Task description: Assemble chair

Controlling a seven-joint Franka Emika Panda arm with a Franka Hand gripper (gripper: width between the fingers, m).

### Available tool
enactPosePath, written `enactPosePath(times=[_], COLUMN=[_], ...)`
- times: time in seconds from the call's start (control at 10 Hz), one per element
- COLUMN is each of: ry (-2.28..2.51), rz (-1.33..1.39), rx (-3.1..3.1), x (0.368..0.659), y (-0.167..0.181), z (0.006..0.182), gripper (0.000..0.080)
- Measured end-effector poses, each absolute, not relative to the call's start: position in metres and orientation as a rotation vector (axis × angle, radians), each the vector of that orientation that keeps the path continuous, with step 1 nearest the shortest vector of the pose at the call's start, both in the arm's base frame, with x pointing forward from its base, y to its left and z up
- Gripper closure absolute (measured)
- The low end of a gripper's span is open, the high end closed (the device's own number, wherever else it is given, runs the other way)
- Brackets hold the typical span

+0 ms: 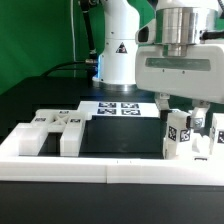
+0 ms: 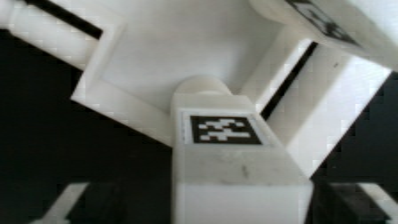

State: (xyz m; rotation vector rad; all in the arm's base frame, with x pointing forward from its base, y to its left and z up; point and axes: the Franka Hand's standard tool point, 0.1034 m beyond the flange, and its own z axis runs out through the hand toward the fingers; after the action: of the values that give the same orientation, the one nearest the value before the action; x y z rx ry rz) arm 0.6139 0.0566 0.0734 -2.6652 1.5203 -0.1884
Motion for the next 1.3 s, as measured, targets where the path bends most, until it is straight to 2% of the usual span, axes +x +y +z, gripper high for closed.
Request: enactPosePath(times=[0.1, 0.2, 0.5, 1.2, 1.3], ry=[1.487, 1.334, 0.825, 0.073, 0.067], rz=[-0.189, -0.195, -0.2, -0.208, -0.208], rx=[-2.685, -2.773, -2.99, -3.144, -3.144], x=[0.6146, 0.6146, 0.6168, 0.617, 0.6171], y=[0.0562, 0.0557, 0.0532, 0.0486, 0.048], z=[0.0739, 0.0739, 0.076, 0.0759, 0.0759], gripper=[0.0181, 0.0159, 0.0151, 0.0151, 0.018])
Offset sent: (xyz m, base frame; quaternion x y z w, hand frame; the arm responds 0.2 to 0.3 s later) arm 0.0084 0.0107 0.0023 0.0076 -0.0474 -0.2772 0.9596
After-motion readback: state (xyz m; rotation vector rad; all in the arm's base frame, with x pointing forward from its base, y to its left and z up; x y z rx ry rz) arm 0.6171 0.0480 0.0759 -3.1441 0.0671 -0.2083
